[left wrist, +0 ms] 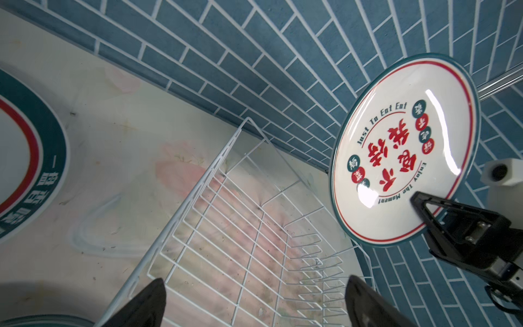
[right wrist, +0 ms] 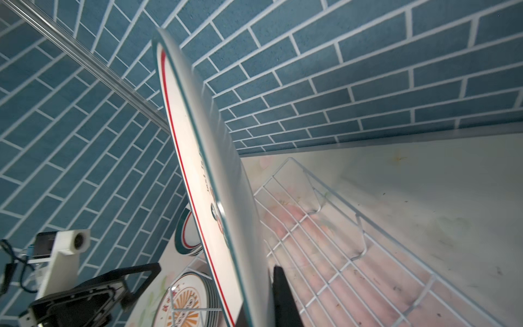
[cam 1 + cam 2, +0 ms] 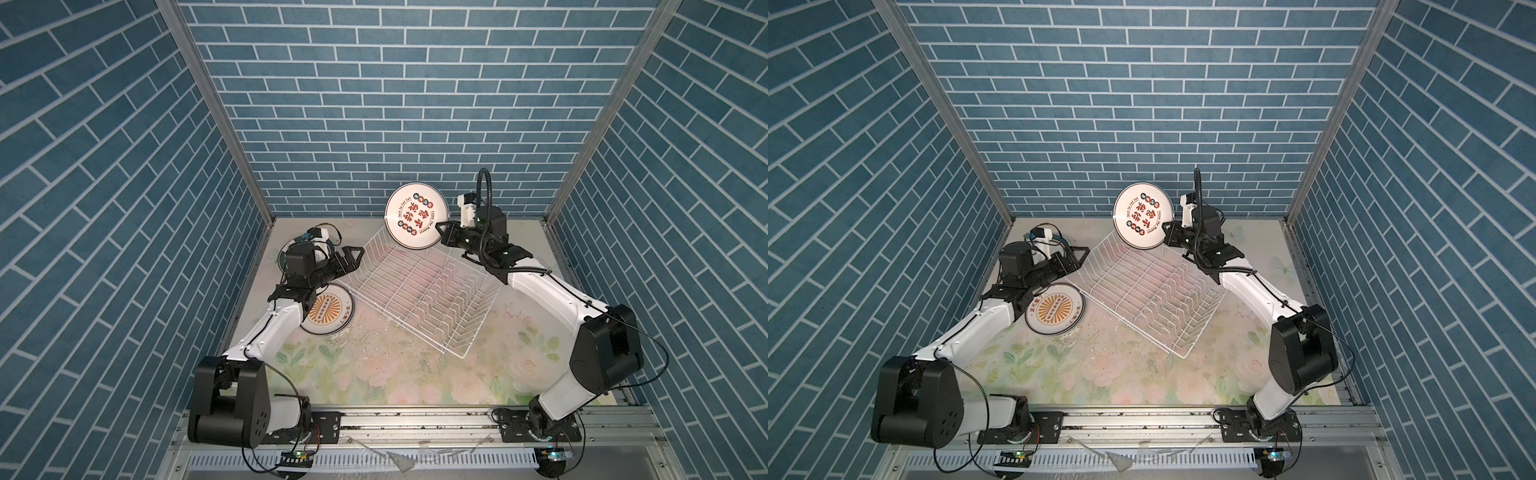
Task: Unload the plates from the dish rack
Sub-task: 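Lift the red-text plate out of the rack toward the left gripper with right, then close the left gripper on the red-text plate rim while right holds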
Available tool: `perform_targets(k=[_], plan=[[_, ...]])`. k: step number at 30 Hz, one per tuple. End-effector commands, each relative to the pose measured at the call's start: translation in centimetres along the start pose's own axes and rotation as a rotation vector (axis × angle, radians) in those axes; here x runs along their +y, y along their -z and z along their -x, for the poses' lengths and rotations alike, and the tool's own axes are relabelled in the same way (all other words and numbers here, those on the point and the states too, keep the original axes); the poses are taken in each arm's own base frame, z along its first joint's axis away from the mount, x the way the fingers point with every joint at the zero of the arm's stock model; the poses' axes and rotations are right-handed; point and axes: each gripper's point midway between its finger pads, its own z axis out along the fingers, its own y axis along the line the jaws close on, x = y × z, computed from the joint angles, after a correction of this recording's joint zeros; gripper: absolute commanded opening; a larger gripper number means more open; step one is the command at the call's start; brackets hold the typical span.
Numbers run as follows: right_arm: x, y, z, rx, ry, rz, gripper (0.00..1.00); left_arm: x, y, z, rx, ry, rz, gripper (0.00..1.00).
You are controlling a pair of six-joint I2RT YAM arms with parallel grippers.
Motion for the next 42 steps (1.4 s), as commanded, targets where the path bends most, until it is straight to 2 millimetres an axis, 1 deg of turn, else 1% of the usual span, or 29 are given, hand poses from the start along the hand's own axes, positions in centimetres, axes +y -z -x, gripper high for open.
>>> perform_targets(k=[1, 6, 13, 18, 22, 25, 32, 34, 37, 38, 39, 41, 42], plan=[[3.1, -0.7, 0.5, 0.044, -0.183, 0.16, 0.0, -2.6, -0.7, 1.8, -0.051, -0.008, -0.108, 0.99], [3.4, -1.9, -0.7, 0.1, -0.235, 0.214, 0.0, -3.6, -1.8, 2.0, -0.052, 0.029, -0.193, 0.99], [4.2, -3.3, -2.1, 0.18, -0.3, 0.299, 0.0, -3.3, -2.9, 1.8, -0.036, 0.036, -0.198, 0.99], [5.4, -3.7, -3.0, 0.234, -0.314, 0.348, 0.0, -3.2, -3.9, 1.9, -0.019, 0.051, -0.211, 0.93], [6.2, -3.7, -3.6, 0.263, -0.305, 0.374, 0.0, -3.6, -4.7, 2.1, -0.012, 0.067, -0.242, 0.79], [6.6, -3.9, -3.9, 0.278, -0.294, 0.383, 0.0, -4.0, -5.0, 2.1, -0.008, 0.075, -0.265, 0.65], [7.5, -4.4, -4.5, 0.309, -0.272, 0.408, 0.0, -5.0, -4.6, 1.9, 0.007, 0.073, -0.299, 0.34], [7.7, -4.5, -4.6, 0.314, -0.261, 0.412, 0.0, -5.2, -4.4, 1.9, 0.012, 0.071, -0.309, 0.28], [8.1, -4.5, -4.5, 0.316, -0.241, 0.422, 0.0, -5.5, -4.2, 1.7, 0.029, 0.075, -0.312, 0.16], [8.2, -4.5, -4.5, 0.317, -0.235, 0.427, 0.03, -5.5, -4.2, 1.7, 0.034, 0.075, -0.313, 0.1], [8.3, -4.5, -4.4, 0.315, -0.229, 0.429, 0.06, -5.5, -4.2, 1.6, 0.038, 0.076, -0.315, 0.07], [8.5, -4.3, -4.2, 0.311, -0.207, 0.432, 0.17, -5.7, -4.0, 1.7, 0.045, 0.078, -0.321, 0.0], [8.5, -4.3, -4.1, 0.311, -0.198, 0.427, 0.2, -5.5, -4.0, 1.7, 0.046, 0.083, -0.315, 0.0]])
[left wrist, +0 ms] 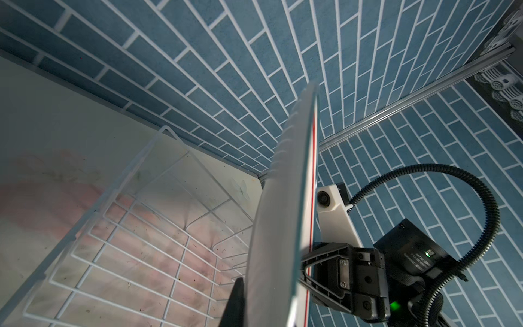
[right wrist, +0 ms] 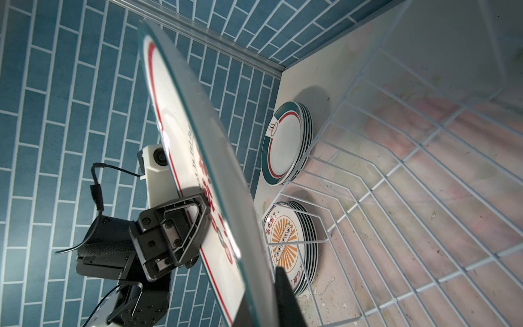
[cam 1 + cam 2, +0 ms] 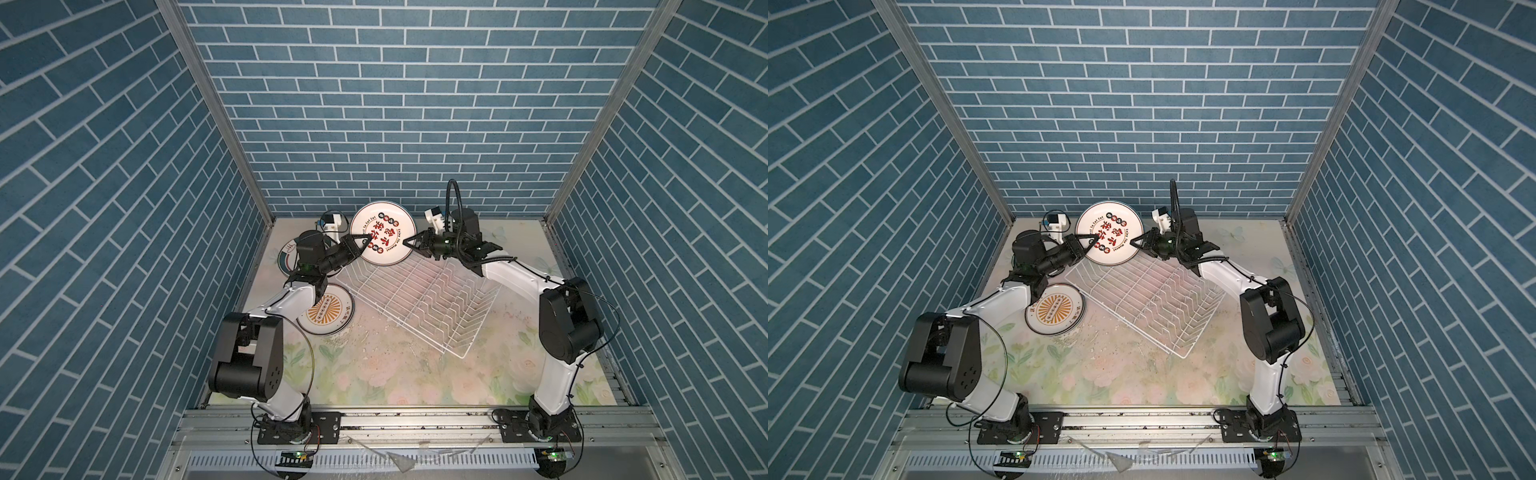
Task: Unload the plates from the dish rack
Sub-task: 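Close the left gripper on the red-text plate rim while right holds, then carry the red-text plate to the table with left while right opens and withdraws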
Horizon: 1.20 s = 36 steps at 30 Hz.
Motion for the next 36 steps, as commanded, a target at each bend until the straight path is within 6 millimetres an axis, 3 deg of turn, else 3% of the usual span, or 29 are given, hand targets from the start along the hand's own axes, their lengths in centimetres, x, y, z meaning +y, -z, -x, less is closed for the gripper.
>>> perform_targets(k=[1, 6, 12, 16, 22, 26, 32, 36], plan=[[5.0, 0.5, 1.6, -0.029, 0.149, 0.086, 0.25, -0.9, 0.2, 0.0, 0.019, -0.054, -0.01, 0.0], [4.4, 1.3, 1.9, -0.036, 0.211, -0.025, 0.45, -0.8, 1.8, 2.1, -0.017, -0.059, 0.011, 0.0], [0.9, 4.7, 2.8, -0.083, 0.339, -0.365, 0.51, 0.8, 6.4, 6.2, -0.121, -0.039, 0.092, 0.0], [-1.0, 8.0, 3.4, -0.114, 0.421, -0.585, 0.54, 2.8, 9.8, 8.7, -0.202, -0.022, 0.184, 0.0], [-3.0, 14.0, 4.2, -0.182, 0.505, -0.901, 0.56, 8.6, 14.0, 11.3, -0.302, 0.014, 0.448, 0.0], [-3.2, 17.9, 4.1, -0.23, 0.538, -1.055, 0.61, 12.0, 15.1, 12.7, -0.331, 0.046, 0.551, 0.0], [-3.4, 22.3, 3.2, -0.27, 0.562, -1.195, 0.99, 16.6, 15.2, 14.3, -0.324, 0.069, 0.663, 0.0], [-4.2, 23.5, 2.2, -0.262, 0.548, -1.222, 0.99, 19.7, 14.4, 14.5, -0.299, 0.126, 0.675, 0.0]])
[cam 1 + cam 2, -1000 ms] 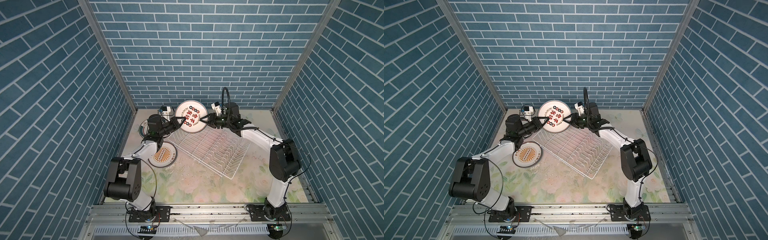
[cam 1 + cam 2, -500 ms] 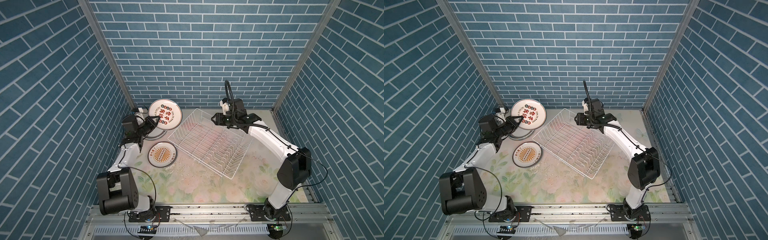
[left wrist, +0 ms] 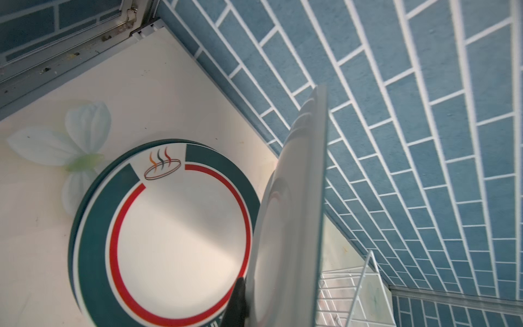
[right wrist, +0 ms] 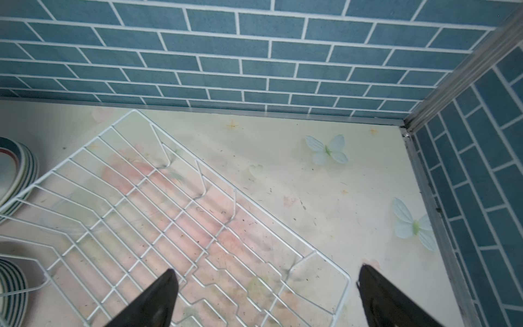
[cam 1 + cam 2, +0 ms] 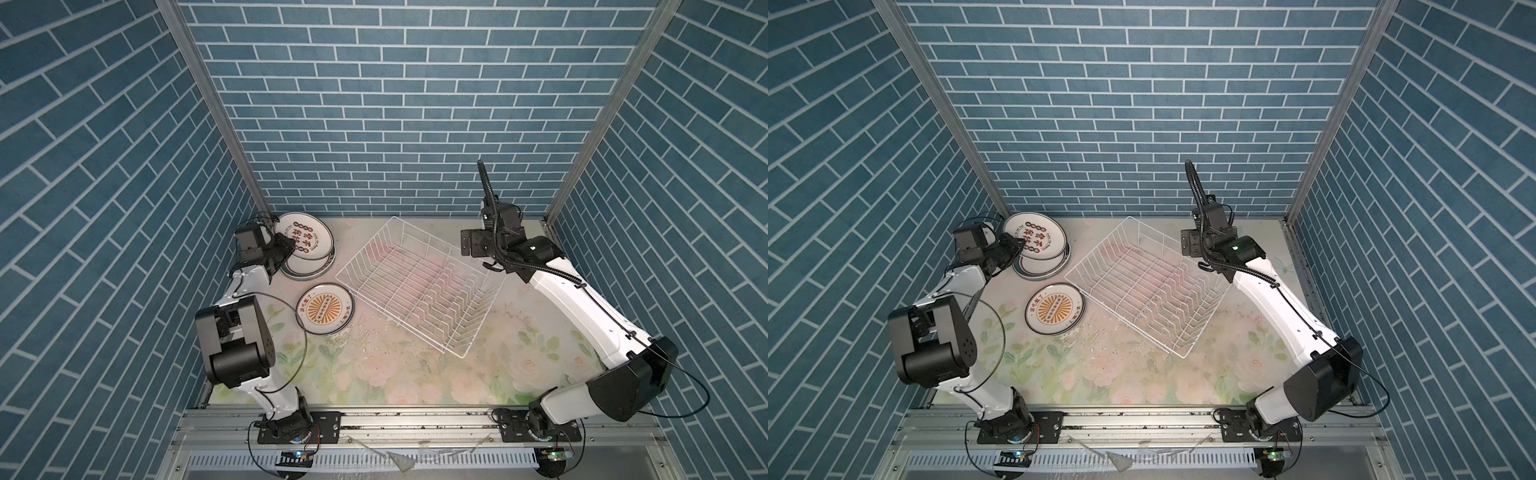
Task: Unload the plates from the dish rack
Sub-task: 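Carry the red-text plate to the table with left while right opens and withdraws, then lower the red-text plate flat onto the table with the left gripper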
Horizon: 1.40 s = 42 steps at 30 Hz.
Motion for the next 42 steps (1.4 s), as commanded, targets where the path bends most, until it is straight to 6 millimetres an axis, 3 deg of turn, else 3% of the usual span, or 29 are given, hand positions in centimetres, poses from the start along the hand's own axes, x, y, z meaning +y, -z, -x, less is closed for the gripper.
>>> perform_targets(k=[1, 7, 13, 16, 23, 37, 38, 42], plan=[[-2.2, -0.1, -2.4, 0.057, 0.053, -0.093, 0.99, 0.3, -1.1, 1.5, -0.014, -0.012, 0.003, 0.0], [-3.1, -0.1, -4.2, 0.087, 0.045, -0.105, 0.99, 2.2, -3.2, 1.3, 0.025, 0.02, 0.034, 0.01], [-3.3, -0.4, -5.7, 0.116, 0.046, -0.1, 0.99, 3.9, -4.2, 0.5, 0.074, 0.055, 0.072, 0.19], [-3.3, -0.5, -6.0, 0.123, 0.043, -0.094, 0.99, 4.2, -4.3, 0.1, 0.086, 0.062, 0.078, 0.21], [-2.9, -0.5, -6.4, 0.133, 0.04, -0.067, 0.99, 5.8, -3.7, -0.3, 0.116, 0.076, 0.17, 0.52], [-2.6, -0.9, -7.4, 0.16, 0.047, -0.054, 0.99, 8.3, -3.1, -1.6, 0.243, 0.038, 0.342, 0.78], [-2.6, -0.9, -7.4, 0.163, 0.047, -0.052, 0.99, 8.5, -3.1, -1.8, 0.255, 0.036, 0.356, 0.98], [-2.5, -0.8, -7.5, 0.161, 0.047, -0.047, 0.99, 8.9, -3.2, -2.1, 0.278, 0.024, 0.384, 0.99]])
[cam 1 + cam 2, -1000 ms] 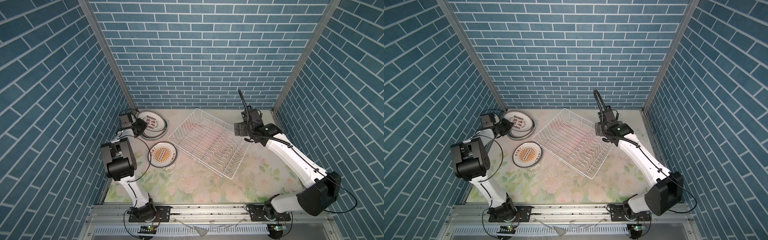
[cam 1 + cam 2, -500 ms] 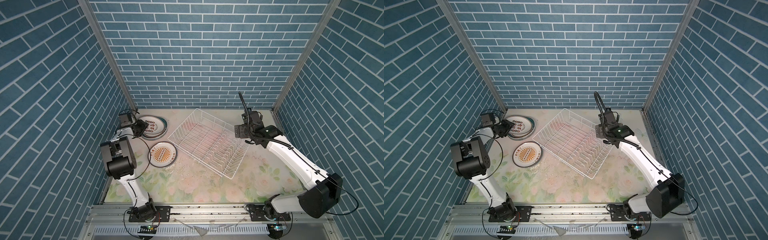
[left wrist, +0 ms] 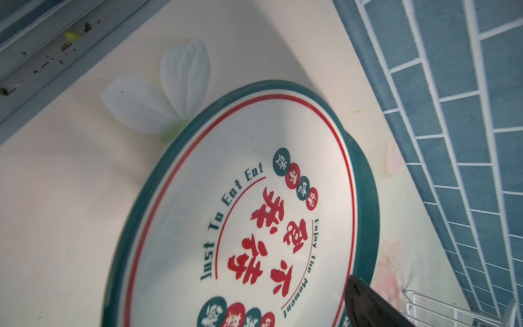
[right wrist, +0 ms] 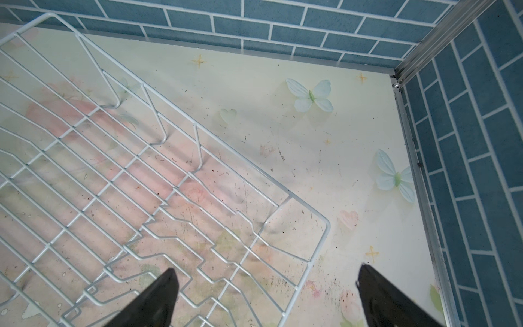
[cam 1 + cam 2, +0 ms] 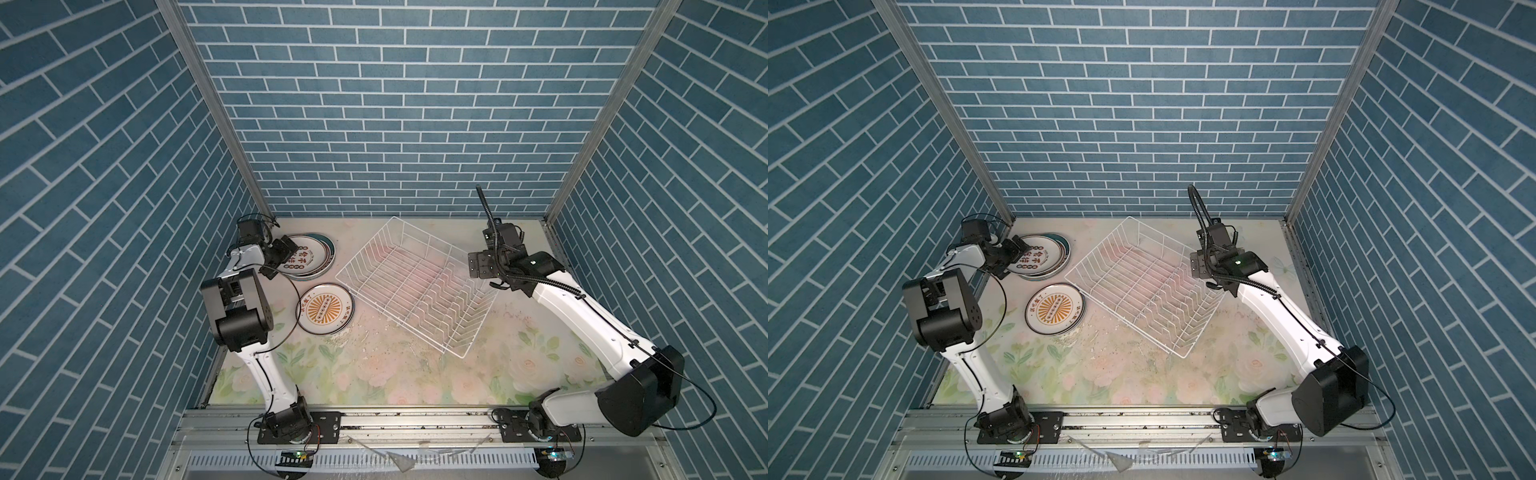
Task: Unload the plates from the dish rack
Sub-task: 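Lower the red-text plate flat onto the table with the left gripper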
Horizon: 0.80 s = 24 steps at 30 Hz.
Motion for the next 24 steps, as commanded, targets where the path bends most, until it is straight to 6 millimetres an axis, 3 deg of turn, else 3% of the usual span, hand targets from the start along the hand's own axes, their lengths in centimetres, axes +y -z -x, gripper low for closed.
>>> perform_targets(k=[1, 16, 24], plan=[[-0.3, 0.1, -1.1, 0.022, 0.011, 0.003, 0.99, 0.8, -0.2, -0.9, 0.049, -0.022, 0.058, 0.99], [-0.1, 0.1, -1.7, 0.033, 0.025, 0.016, 0.99, 0.0, -1.3, -1.8, 0.104, -0.156, 0.216, 0.99], [-0.1, 0.2, -1.7, 0.032, 0.031, 0.023, 0.99, 0.6, -1.7, -2.2, 0.128, -0.168, 0.265, 0.99]])
